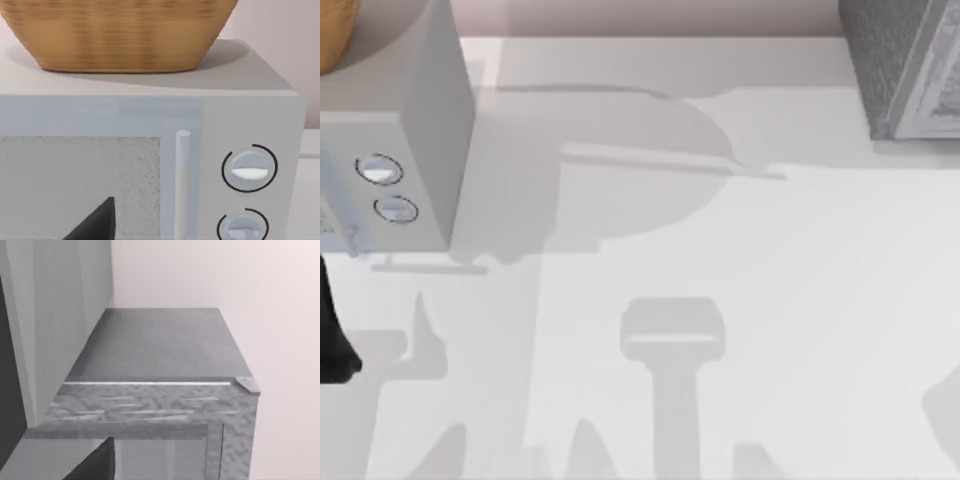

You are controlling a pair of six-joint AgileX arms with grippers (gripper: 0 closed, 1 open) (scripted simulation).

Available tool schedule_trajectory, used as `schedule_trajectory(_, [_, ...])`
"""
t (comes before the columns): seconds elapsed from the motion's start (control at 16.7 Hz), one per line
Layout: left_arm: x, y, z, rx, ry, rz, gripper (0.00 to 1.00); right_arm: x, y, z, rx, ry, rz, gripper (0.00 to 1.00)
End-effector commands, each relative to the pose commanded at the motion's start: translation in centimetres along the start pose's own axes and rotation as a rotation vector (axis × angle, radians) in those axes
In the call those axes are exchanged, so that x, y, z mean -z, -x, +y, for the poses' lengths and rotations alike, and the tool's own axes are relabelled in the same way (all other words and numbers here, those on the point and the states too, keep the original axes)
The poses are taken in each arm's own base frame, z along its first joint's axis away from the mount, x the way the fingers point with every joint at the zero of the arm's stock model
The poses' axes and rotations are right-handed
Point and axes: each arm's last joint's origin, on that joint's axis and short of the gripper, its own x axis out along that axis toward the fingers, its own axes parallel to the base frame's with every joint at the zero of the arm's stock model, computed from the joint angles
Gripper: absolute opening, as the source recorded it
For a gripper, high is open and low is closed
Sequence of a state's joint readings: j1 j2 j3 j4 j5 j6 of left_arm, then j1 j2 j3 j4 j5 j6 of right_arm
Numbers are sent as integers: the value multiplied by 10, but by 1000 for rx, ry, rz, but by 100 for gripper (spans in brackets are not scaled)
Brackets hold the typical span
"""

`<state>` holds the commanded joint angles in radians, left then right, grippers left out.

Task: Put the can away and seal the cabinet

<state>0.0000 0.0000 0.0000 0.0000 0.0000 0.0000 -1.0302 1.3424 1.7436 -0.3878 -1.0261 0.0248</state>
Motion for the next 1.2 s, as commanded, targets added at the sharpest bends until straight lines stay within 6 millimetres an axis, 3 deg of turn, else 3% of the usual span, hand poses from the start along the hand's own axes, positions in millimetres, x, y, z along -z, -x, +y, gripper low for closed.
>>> schedule_trajectory(0.3, [0,0,0,0,0,0,100,-1,-42,29,-39,-49,4,100])
schedule_trajectory(0.48, [0,0,0,0,0,0,100,-3,-78,73,-88,-77,7,100])
schedule_trajectory(0.66, [0,0,0,0,0,0,100,-4,-103,131,-126,-89,7,100])
schedule_trajectory(0.96, [0,0,0,0,0,0,100,-7,-106,221,-117,-75,-9,100])
schedule_trajectory(1.2, [0,0,0,0,0,0,100,-5,-90,269,-69,-44,-14,100])
